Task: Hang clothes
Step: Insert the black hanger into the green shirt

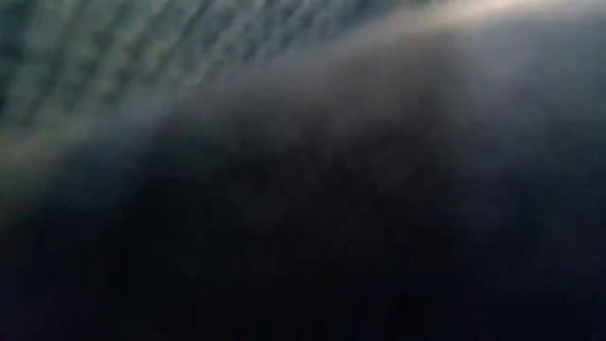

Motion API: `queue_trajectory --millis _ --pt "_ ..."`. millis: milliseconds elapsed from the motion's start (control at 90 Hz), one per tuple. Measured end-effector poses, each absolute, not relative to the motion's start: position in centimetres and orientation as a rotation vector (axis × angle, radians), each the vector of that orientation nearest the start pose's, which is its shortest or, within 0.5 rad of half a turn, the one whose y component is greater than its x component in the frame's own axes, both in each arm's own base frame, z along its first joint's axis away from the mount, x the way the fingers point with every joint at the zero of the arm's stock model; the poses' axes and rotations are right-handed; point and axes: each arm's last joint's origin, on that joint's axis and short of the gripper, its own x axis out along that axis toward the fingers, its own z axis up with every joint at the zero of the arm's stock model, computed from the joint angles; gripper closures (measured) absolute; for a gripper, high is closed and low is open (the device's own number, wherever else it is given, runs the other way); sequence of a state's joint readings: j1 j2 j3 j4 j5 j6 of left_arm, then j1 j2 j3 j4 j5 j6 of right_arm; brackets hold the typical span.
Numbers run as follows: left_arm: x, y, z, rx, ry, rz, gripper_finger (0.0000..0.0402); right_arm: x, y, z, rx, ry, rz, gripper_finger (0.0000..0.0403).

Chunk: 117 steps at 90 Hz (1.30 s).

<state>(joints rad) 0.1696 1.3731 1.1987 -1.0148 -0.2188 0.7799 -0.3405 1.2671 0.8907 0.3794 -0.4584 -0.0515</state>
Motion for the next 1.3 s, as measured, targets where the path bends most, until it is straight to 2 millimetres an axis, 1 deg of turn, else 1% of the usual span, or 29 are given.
queue_trajectory --millis 189,389,522,656,756,811,911,978,1078,1211,1300 --pt "24.6 4.8 32.6 0.654 1.263 -0.132 0.0401 27.4 -8.3 34.9 -0.113 -0.019 0.119 0.039" --pt "23.7 4.6 36.2 0.706 1.246 -0.167 0.0401 27.8 -8.4 37.8 -0.161 -0.038 0.124 0.039" --pt "23.1 4.5 37.8 0.73 1.235 -0.203 0.0401 28.0 -8.5 39.7 -0.189 -0.068 0.13 0.039" --pt "22.5 4.1 39.0 0.644 1.163 -0.334 0.0401 28.3 -8.5 41.4 -0.216 -0.096 0.186 0.039" --pt "22.2 4.1 39.9 0.641 1.141 -0.332 0.0401 28.7 -8.7 42.8 -0.217 -0.103 0.191 0.039" --pt "22.1 4.1 40.3 0.643 1.133 -0.325 0.0401 29.1 -8.8 43.3 -0.213 -0.094 0.198 0.039" --pt "21.7 4.0 40.4 0.602 1.164 -0.334 0.0401 29.9 -9.0 43.7 -0.209 -0.066 0.227 0.039" --pt "21.6 3.9 40.3 0.54 1.185 -0.307 0.0401 30.5 -9.2 43.4 -0.205 -0.033 0.233 0.039" --pt "21.7 4.0 40.3 0.443 1.2 -0.237 0.0401 30.9 -9.4 42.7 -0.198 0.013 0.231 0.039" --pt "21.4 4.3 40.2 0.331 1.232 -0.155 0.0402 31.1 -9.4 42.3 -0.211 0.044 0.23 0.039" --pt "21.5 4.9 40.0 0.283 1.235 -0.06 0.0402 30.7 -9.6 42.1 -0.205 0.082 0.207 0.039"
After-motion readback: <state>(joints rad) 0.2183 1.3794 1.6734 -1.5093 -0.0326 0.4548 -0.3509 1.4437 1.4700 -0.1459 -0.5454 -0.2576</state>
